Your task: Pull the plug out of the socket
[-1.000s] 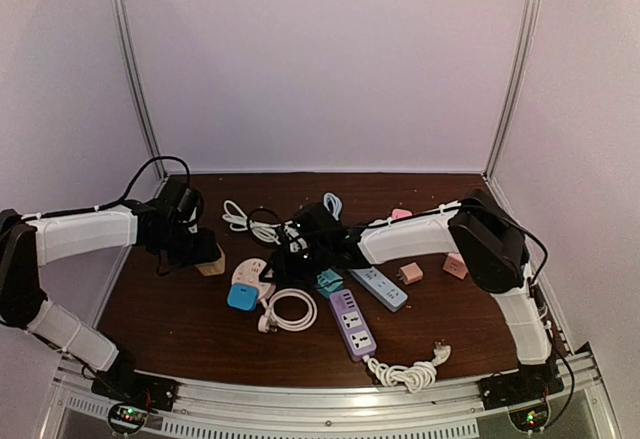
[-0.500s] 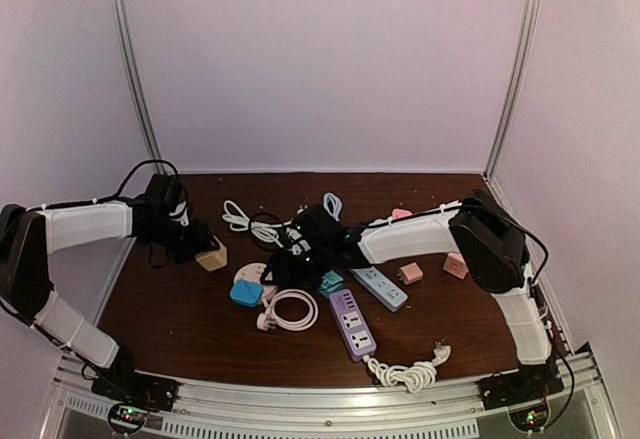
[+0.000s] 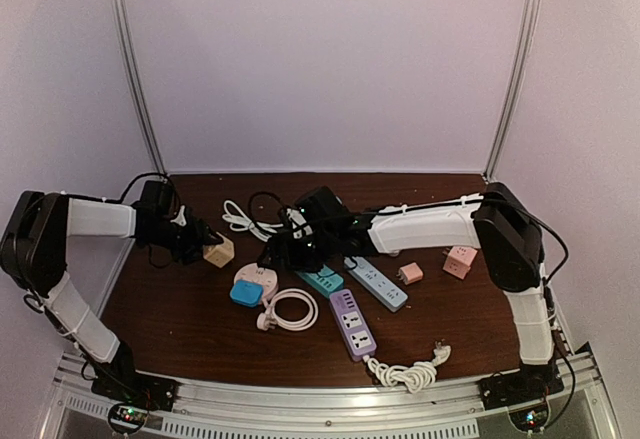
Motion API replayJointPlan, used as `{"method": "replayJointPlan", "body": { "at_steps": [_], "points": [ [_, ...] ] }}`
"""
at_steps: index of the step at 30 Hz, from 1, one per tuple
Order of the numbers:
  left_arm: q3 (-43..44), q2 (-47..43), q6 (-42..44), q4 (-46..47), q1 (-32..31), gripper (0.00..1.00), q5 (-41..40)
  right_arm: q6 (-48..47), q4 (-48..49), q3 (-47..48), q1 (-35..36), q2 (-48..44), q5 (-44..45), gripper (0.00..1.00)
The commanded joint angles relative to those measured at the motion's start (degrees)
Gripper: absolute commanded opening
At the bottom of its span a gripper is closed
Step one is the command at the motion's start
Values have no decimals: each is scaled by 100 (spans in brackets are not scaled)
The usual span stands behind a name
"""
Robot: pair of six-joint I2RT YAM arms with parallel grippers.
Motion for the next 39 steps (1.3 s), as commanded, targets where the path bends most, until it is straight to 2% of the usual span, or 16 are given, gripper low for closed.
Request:
{"method": "replayJointPlan", "body": {
  "at_steps": [1,11,16,20,28,39],
  "points": [
    [-155,249,-46,465,68,34,350,-98,-63,-22,24,-167,124,83],
    [-308,232,254,128,78,67,-272,-142,-83,-27,24,-122,95,84],
    [-303,42,450,-134,78,79,-667,-161,-88,-41,19,-108,76,84],
    [-323,-115,568,-279,77,84,-882,-177,-80,-34,24,-96,62,84],
    [-265,-582,783,-597,78,87,-1274,-194,-101,-57,24,-102,49,84],
    [-182,-906,953,-924,78,77,-1504,-143,-21,-173,32,-124,54,83]
  ]
}}
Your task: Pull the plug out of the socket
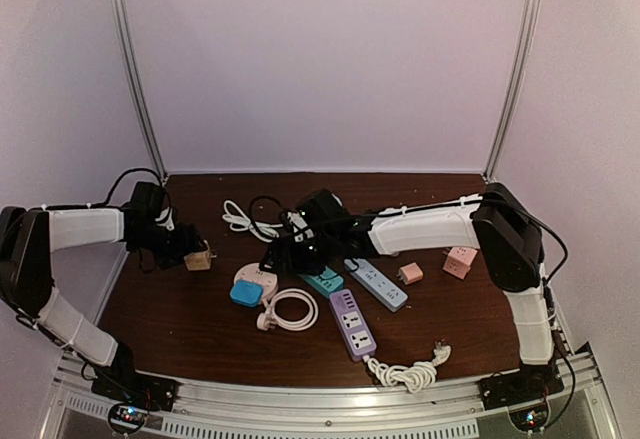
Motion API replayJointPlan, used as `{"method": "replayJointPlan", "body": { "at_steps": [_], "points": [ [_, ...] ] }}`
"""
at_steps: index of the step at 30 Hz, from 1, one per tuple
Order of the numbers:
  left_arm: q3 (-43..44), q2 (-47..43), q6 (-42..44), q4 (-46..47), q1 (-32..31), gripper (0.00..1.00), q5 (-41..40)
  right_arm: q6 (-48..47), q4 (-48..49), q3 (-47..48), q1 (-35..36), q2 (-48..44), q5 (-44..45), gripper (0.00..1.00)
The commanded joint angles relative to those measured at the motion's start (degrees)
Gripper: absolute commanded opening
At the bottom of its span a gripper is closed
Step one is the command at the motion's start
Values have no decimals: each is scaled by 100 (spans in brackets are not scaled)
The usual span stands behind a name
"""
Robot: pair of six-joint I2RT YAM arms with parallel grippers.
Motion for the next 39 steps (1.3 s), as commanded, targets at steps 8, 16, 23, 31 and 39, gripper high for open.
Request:
{"method": "replayJointPlan", "body": {
  "at_steps": [8,16,23,31,39],
  "points": [
    [-115,-548,232,-195,-29,78,74,-126,-80,-119,43,-157,239,83],
    [-656,-1476,22,-383,-518,78,296,-364,-324,199,46,-38,313,74],
    [-1376,-1829,-648,115,-1275,80,807,-510,-469,667,63,162,202,50],
    [-2335,-1986,-1798,1524,-1361,81,1587,-261,-368,1187,126,625,-88,34],
    [-3030,-1825,-2909,3347,-1520,79,1753,-100,-228,1426,137,953,-314,28]
  ]
}}
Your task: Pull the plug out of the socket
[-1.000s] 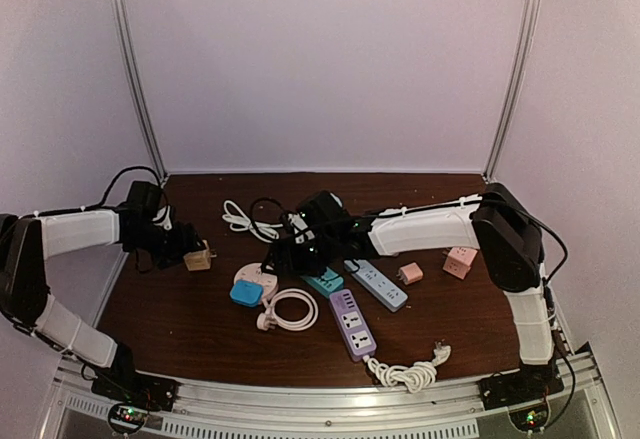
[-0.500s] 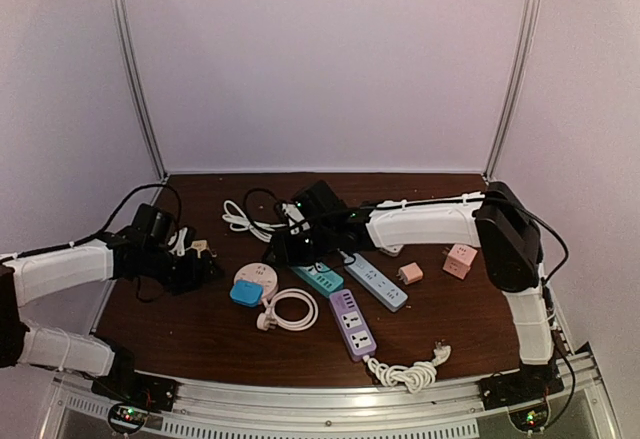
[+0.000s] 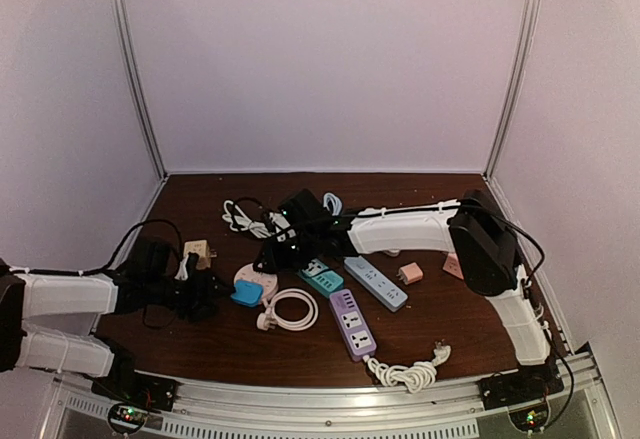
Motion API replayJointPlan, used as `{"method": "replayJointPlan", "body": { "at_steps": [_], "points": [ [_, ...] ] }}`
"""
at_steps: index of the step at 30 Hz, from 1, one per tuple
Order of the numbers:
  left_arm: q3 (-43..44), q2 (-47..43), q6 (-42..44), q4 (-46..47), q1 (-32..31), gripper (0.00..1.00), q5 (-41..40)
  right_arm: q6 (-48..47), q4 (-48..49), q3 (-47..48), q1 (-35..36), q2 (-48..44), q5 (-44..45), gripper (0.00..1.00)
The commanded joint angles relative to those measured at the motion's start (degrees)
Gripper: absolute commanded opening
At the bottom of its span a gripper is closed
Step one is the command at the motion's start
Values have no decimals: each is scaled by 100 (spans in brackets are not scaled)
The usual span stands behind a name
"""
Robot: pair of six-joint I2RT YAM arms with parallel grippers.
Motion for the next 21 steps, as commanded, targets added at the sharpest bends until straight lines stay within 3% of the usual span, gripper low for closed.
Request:
{"method": "replayJointPlan", "body": {
  "at_steps": [1,21],
  "points": [
    [-320,145,-870,1547,-86,77,205,147,154,245,35,194,-207,28],
    [-593,1383,-1934,3465,-482,56,-154,297,235,249,13,405,-315,24]
  ]
}}
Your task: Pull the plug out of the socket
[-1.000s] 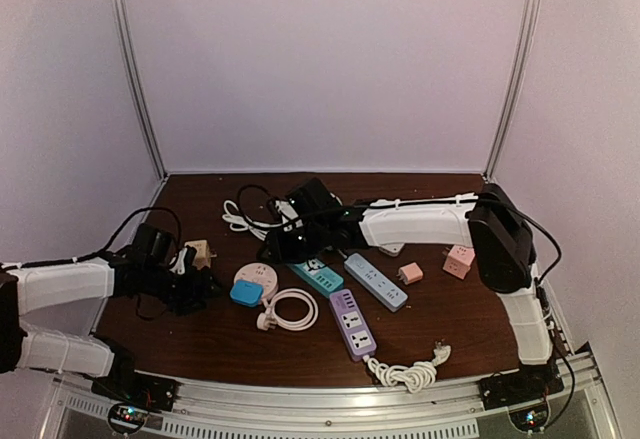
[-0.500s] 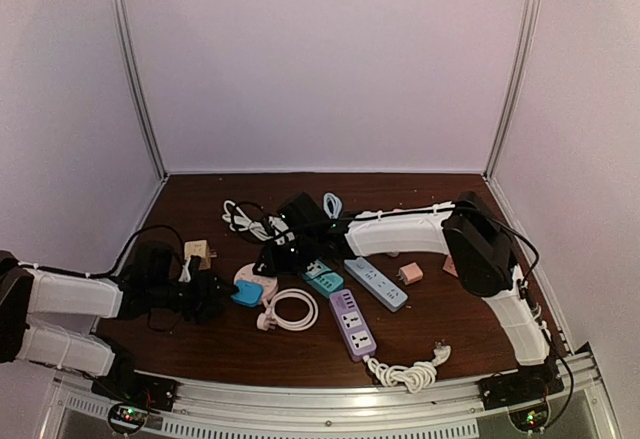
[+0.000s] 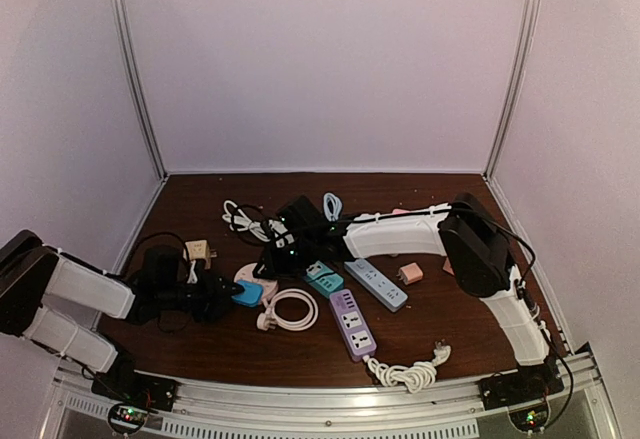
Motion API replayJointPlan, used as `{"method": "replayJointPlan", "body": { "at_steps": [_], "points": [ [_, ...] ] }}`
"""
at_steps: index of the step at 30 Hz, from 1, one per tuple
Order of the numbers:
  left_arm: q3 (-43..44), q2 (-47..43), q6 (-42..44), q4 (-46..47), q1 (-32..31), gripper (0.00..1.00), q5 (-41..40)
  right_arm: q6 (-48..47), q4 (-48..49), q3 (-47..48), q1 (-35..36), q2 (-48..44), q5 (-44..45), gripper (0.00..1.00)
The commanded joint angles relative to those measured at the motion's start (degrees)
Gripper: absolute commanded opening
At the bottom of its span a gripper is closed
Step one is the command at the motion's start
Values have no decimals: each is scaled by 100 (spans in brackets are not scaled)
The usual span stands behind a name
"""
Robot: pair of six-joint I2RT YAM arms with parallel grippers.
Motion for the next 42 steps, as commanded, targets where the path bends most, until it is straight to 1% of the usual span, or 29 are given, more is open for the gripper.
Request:
{"method": "replayJointPlan", "body": {
  "at_steps": [1,7,19,30,37,42],
  "points": [
    [-78,244,-256,872,-102,56,-24,41,123,164,13,102,-73,24],
    [-163,632,-581,1603,-144,47,119,51,111,133,18,108,-47,23],
    [-161,394,-695,1614,-144,28,194,9,22,43,16,130,-14,21],
    [-30,348,-909,1586,-144,20,216,-46,-12,-45,15,134,57,20],
    [-73,499,-1181,1957,-144,10,326,-29,5,-99,16,172,79,20],
    [-165,614,-1433,2359,-144,10,367,-21,-35,-74,20,245,99,19]
  ]
}}
